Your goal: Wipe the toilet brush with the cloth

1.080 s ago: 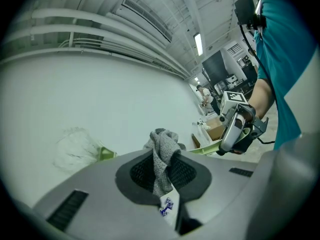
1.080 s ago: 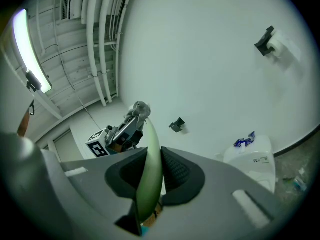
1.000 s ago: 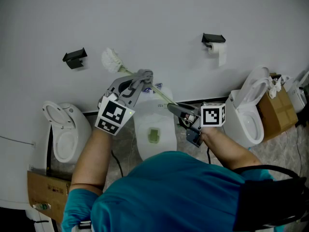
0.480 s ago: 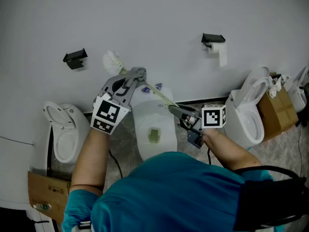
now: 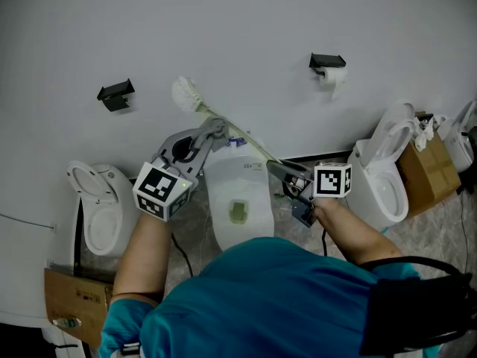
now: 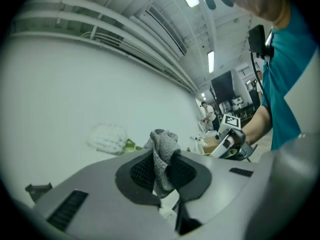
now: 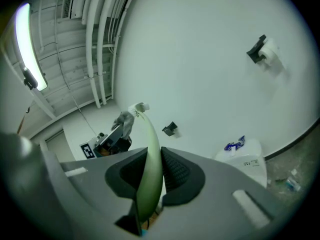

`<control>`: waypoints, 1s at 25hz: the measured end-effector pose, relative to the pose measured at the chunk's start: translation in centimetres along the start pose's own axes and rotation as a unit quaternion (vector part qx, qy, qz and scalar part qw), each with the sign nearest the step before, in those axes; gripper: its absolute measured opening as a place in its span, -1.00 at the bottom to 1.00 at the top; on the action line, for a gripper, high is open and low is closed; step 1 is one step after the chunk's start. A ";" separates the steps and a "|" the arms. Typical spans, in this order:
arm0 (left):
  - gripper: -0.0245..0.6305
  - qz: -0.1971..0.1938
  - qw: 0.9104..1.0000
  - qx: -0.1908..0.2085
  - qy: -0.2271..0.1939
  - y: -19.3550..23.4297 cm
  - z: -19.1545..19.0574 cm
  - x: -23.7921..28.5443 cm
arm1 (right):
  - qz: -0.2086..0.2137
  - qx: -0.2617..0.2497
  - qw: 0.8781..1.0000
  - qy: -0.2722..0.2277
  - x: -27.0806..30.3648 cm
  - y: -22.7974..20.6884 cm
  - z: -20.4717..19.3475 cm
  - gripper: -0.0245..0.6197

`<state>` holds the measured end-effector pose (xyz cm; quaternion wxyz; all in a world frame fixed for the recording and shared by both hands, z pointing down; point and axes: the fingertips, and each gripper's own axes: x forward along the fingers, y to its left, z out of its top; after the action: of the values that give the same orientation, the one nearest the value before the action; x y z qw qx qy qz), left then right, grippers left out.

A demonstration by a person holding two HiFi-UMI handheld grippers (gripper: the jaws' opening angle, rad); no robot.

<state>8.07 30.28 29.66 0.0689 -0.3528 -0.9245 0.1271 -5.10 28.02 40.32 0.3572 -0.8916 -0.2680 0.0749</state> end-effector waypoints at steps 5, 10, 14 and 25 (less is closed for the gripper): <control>-0.81 -0.003 0.994 -0.108 0.018 -0.1 -5.1 -3.0 | -0.097 -0.058 0.993 -0.019 -3.8 -5.0 1.8 -0.73; -0.81 0.032 0.972 -0.231 0.027 2.0 -10.9 -6.8 | -0.200 -0.154 0.968 -0.012 -7.9 -9.4 2.9 -0.73; -0.81 0.053 0.959 -0.275 0.040 2.4 -14.6 -9.0 | -0.251 -0.203 0.946 0.010 -10.0 -12.2 2.5 -0.73; -0.81 0.057 0.944 -0.324 0.027 1.3 -16.7 -10.3 | -0.276 -0.207 0.939 0.000 -12.2 -13.5 1.9 -0.73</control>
<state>20.15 27.39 44.88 -0.0318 -0.4117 -0.8919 -0.1845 -21.71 30.79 47.40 0.1716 -0.8370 -0.5127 -0.0839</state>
